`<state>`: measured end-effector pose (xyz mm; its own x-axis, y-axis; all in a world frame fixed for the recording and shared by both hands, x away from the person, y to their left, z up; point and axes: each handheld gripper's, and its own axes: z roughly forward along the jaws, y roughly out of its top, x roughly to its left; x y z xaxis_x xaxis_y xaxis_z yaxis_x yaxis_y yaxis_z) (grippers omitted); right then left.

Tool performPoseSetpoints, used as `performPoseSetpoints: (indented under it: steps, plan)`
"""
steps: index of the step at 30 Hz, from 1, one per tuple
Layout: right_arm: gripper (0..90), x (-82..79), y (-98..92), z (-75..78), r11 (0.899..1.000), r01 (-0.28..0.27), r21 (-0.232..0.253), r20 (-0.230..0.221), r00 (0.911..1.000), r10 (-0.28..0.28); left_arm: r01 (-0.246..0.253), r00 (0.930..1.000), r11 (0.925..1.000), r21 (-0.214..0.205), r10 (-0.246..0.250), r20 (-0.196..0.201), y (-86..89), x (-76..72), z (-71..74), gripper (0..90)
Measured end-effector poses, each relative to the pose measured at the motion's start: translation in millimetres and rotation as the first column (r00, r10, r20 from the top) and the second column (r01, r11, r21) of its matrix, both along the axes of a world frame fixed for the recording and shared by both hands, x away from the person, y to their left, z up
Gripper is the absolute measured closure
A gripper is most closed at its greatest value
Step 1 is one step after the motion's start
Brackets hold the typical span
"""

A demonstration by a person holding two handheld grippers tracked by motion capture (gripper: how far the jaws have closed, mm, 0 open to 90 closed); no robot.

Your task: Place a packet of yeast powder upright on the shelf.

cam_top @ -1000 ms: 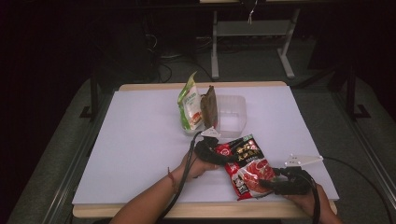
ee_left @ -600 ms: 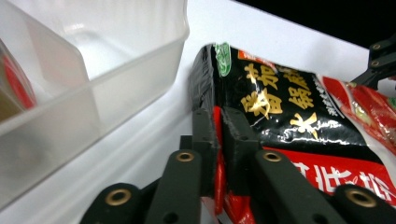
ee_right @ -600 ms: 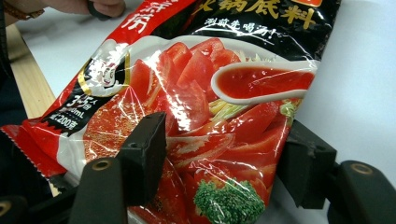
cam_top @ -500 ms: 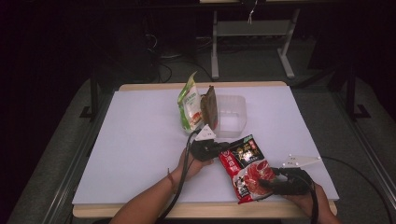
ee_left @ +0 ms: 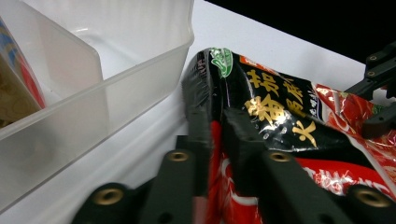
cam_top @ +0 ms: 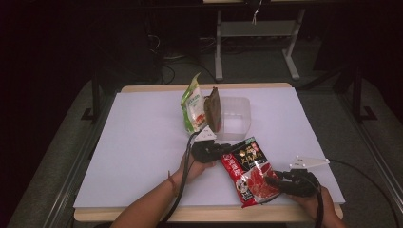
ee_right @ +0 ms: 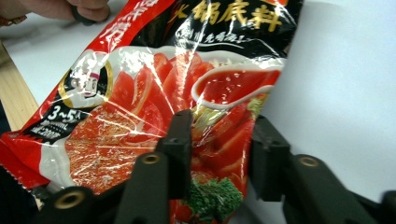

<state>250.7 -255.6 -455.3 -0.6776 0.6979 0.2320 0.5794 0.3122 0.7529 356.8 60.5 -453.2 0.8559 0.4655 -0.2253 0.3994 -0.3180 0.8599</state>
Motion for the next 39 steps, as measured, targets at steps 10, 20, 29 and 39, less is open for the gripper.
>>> performPoseSetpoints:
  steps: [10,20,29,39]
  plan:
    - [76.4,-2.7,-1.2,0.3,1.0,0.02,0.011,0.023,0.9995,-0.021,0.056,0.9929,0.9939,0.095,-0.046,-0.11,-2.6,-4.3,-2.1,22.2]
    - [81.2,-9.5,-4.6,3.3,0.999,-0.001,0.045,0.109,0.994,-0.004,0.107,0.9807,0.9898,0.094,-0.09,-0.174,-3.4,-1.9,-5.2,15.1]
    - [86.0,-11.5,-2.2,6.8,0.999,-0.017,0.049,0.168,0.9857,0.008,0.256,0.9587,0.9594,0.118,-0.236,-0.158,-13.5,-6.8,-5.3,23.5]
    - [86.8,-9.7,0.2,5.2,1.0,0.007,0.019,0.178,0.984,-0.01,0.19,0.9666,0.9804,-0.051,-0.196,-0.165,0.7,2.6,-2.7,64.1]
